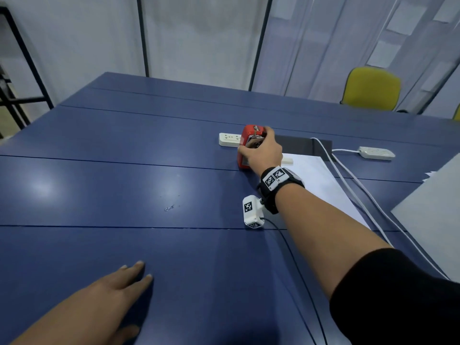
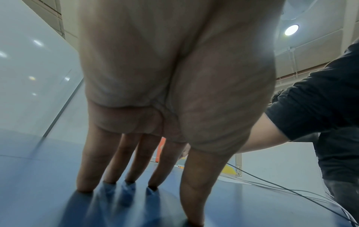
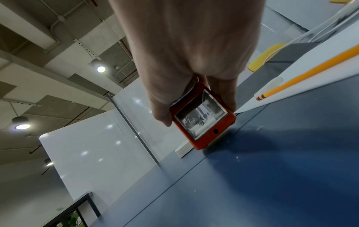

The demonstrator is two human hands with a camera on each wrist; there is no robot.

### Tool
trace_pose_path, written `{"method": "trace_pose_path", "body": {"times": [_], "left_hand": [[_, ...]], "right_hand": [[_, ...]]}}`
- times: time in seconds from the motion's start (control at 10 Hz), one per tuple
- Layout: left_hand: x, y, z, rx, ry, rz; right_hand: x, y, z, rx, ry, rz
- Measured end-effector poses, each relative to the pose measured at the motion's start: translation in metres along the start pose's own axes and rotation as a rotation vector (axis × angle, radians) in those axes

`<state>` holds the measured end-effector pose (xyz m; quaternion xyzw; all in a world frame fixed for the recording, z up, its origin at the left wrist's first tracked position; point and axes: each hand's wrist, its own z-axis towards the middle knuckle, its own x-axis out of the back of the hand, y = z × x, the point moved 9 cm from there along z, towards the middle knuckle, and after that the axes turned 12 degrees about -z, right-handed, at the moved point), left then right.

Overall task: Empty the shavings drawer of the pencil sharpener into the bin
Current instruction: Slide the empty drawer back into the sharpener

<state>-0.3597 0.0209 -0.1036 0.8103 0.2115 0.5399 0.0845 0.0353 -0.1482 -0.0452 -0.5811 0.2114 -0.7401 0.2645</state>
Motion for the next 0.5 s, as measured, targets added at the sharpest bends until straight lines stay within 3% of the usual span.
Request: {"method": "trace_pose_path", "body": {"times": [0.1, 0.2, 0.3, 0.4, 0.5], "left_hand": [[-0.01, -0.003, -0.003, -0.003, -0.162, 0.081], [-0.017, -0.018, 0.009, -0.104, 0.115, 0.279], [-0.014, -0.01, 0.007, -0.05, -0.062, 0.231], [0.0, 0.008, 0.005, -0.091, -0.012, 0.113], [0.002, 0.007, 0.004, 0.008, -0.038, 0.04]], "right_hand": [[-0.007, 0.001, 0.0, -0.007, -0.001, -0.005], [-0.009, 0.002, 0.001, -0.009, 0.001, 0.006], [-0.01, 0.002, -0.002, -0.003, -0.012, 0.024], [-0.01, 0.006, -0.005, -0.002, -0.073, 0.064], [-0.009, 0.009, -0.01, -0.019, -0.173, 0.113]]}}
